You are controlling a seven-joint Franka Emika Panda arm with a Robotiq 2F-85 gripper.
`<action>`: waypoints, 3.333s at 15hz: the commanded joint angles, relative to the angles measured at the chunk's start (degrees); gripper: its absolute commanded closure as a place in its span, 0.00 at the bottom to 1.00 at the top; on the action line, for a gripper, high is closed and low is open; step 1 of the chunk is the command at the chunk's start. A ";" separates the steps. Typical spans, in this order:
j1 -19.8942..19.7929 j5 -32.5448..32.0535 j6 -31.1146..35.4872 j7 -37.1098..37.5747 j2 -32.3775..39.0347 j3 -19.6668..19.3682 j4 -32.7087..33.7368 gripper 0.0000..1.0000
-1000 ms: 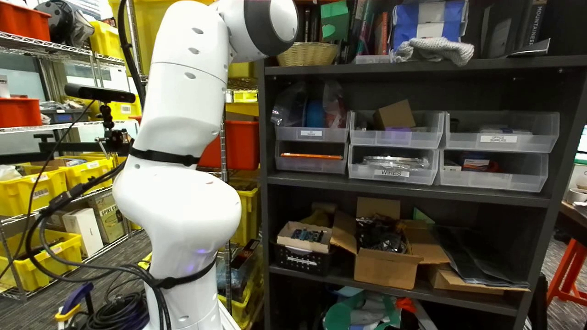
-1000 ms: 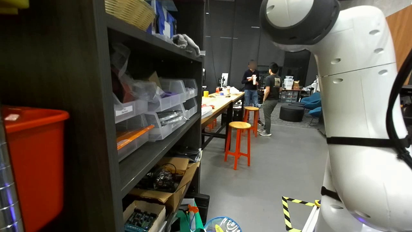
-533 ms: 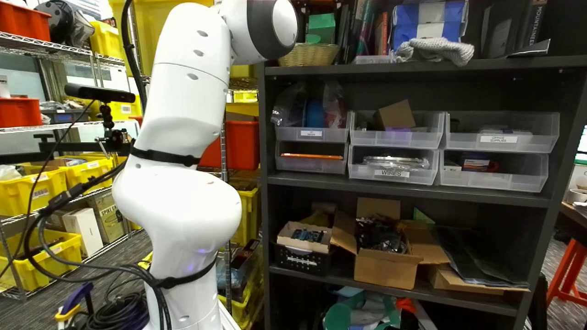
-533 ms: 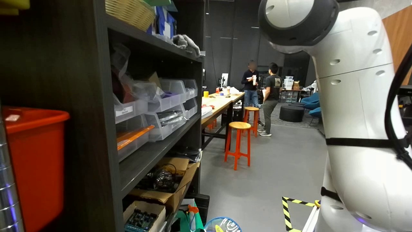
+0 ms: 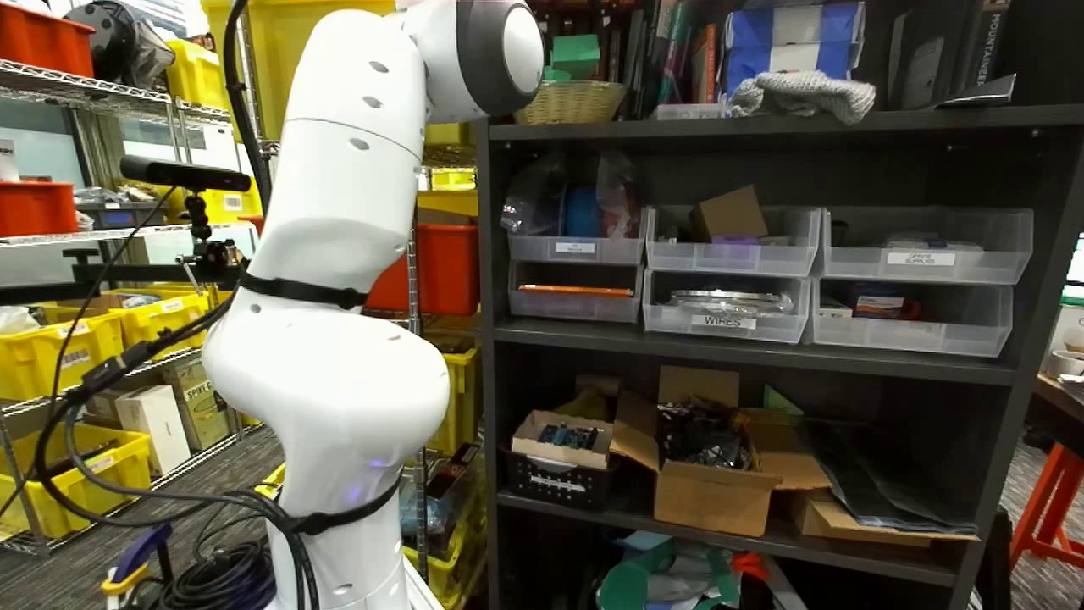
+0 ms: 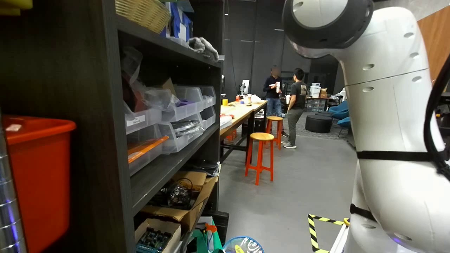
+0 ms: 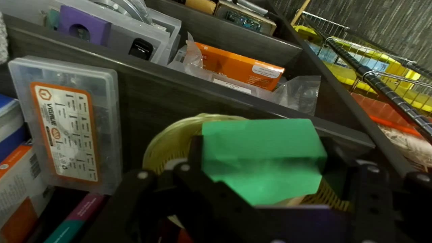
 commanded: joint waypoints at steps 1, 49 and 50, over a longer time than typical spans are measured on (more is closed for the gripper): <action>1.25 -1.30 0.66 -1.62 -0.41 0.01 -0.79 0.44; -39.47 23.61 -14.50 8.49 -5.33 -3.67 2.35 0.00; -39.73 23.87 -15.46 9.17 -5.25 -3.89 2.33 0.00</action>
